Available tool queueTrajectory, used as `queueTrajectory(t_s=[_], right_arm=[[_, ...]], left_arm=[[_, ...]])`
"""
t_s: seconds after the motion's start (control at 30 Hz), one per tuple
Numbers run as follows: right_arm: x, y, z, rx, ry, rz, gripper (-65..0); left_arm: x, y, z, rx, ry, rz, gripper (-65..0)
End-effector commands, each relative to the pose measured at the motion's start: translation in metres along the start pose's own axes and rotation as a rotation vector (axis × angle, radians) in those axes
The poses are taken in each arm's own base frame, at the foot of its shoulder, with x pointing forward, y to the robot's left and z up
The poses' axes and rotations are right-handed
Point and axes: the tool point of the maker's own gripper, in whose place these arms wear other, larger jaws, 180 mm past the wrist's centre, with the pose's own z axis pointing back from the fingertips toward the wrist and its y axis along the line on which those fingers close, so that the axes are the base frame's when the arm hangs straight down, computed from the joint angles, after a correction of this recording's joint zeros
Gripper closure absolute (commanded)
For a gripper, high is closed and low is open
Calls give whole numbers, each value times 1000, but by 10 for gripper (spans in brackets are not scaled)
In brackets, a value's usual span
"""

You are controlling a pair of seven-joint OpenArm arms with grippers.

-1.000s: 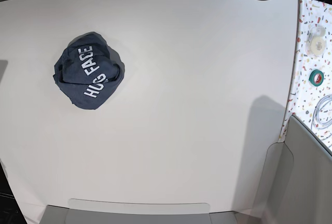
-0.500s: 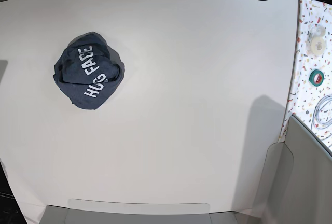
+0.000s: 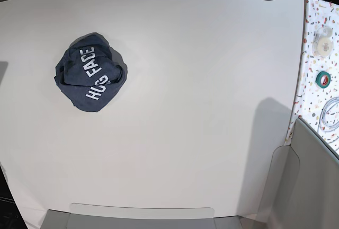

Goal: Layout the t-shirt on the table in an organized manner, then fold the t-shirt properly

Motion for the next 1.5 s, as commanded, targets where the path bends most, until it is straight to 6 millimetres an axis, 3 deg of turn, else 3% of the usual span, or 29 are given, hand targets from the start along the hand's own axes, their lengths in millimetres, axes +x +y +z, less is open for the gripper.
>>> queueTrajectory(t_s=[0.0, 0.07, 0.13, 0.27, 0.37, 0.53, 0.6, 0.83, 1.1, 1.47], right_arm=[[-2, -3, 0, -9, -2, 4, -3], [-10, -4, 1, -10, 11, 4, -3], [-19, -6, 2, -12, 24, 5, -2], [-34, -12, 6, -21, 20, 10, -2], [-47, -15, 11, -26, 12, 12, -2], [-75, -24, 23, -39, 10, 21, -2], [-85, -25, 29, -41, 5, 24, -2], [-118, -28, 52, -44, 0, 30, -2], [-118, -29, 90, -44, -94, 39, 0], [-119, -40, 146, -56, -181, 69, 0]], left_arm=[[4, 4, 0, 7, -16, -1, 0], [4, 7, 0, 12, -15, -2, 0], [-8, 23, 3, 35, 0, -4, 0], [-7, 34, 8, 52, -66, -12, 0], [-11, 54, 14, 82, -87, -26, 0], [-23, 62, 24, 92, -110, -40, 0], [-30, 77, 31, 114, -113, -55, 0], [-53, 82, 51, 120, -102, -84, 0], [-61, 79, 86, 113, -133, -123, 0], [-58, 81, 153, 81, -230, -247, 0]])
